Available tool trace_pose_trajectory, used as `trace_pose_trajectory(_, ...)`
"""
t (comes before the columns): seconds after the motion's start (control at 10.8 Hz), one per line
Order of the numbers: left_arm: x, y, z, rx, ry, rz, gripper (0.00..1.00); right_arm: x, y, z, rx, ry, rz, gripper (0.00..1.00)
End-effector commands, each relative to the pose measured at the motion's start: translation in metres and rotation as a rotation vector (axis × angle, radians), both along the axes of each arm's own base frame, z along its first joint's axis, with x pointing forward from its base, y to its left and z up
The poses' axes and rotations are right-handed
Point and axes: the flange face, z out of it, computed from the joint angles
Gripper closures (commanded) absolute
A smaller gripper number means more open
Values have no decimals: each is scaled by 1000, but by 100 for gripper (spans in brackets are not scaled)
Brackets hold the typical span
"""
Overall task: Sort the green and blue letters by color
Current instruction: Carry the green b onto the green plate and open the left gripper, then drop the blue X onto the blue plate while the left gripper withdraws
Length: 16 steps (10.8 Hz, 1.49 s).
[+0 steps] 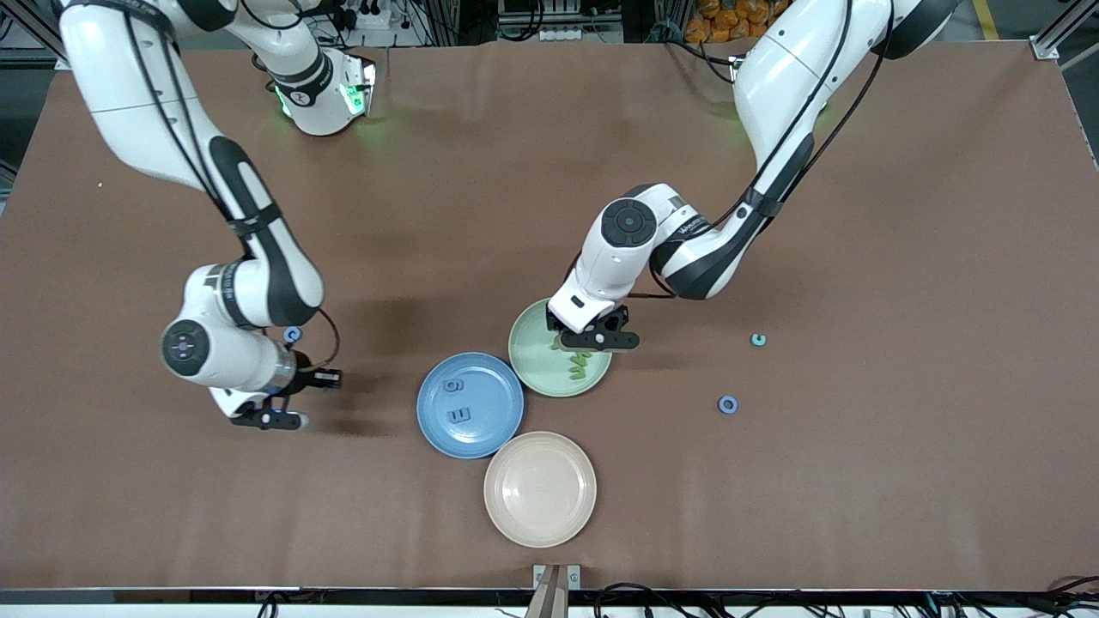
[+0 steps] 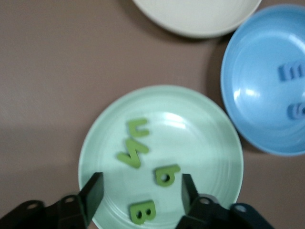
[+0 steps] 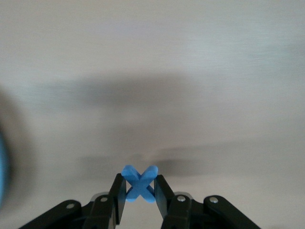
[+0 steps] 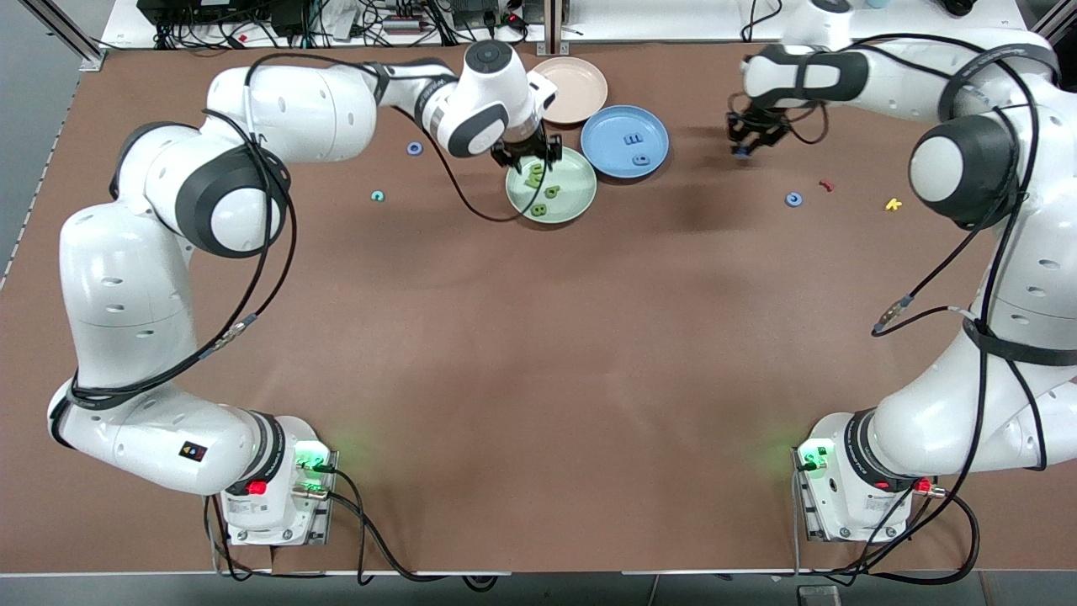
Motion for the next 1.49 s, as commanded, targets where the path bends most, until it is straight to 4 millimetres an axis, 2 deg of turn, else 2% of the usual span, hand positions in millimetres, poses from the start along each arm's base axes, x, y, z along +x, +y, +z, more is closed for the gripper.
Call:
trace_pose_trajectory(0.0,34,41,75,17,-126,50,0,6,83,29,64,-24,-176,100)
trace_pose_trajectory(0.09,47,67,102,42,-148,72,0,15,105,42,118,-41,-218,100)
trace_pose_trajectory(0.28,57,106,157,117,-172,70,0,23,155,51,195,-47,-281,100)
trace_pose_trajectory(0.37,62,130,183,146,-174,72,0,19,174,55,204,-58,-316,100)
trace_pose_trajectory(0.47,63,150,209,180,-185,61,0,17,185,60,214,-69,-339,100)
trace_pose_trajectory(0.56,60,164,223,212,-174,51,0,18,188,62,217,-67,-370,44)
trace_pose_trajectory(0.65,60,180,234,226,-147,74,0,18,192,65,224,-78,-394,0)
trace_pose_trajectory(0.74,59,198,253,206,-136,105,0,18,193,67,227,-83,-394,0)
trace_pose_trajectory(0.84,62,223,267,185,-113,102,0,19,185,65,219,-78,-387,0)
trace_pose_trajectory(1.02,62,267,294,154,-85,11,0,15,156,55,163,0,-333,0)
trace_pose_trajectory(1.12,59,295,304,179,-49,4,0,13,133,51,123,37,-264,0)
trace_pose_trajectory(1.3,47,333,326,168,-1,6,0,3,69,37,6,2,-102,0)
trace_pose_trajectory(1.4,45,351,332,143,16,10,0,-12,40,29,-4,-16,-47,0)
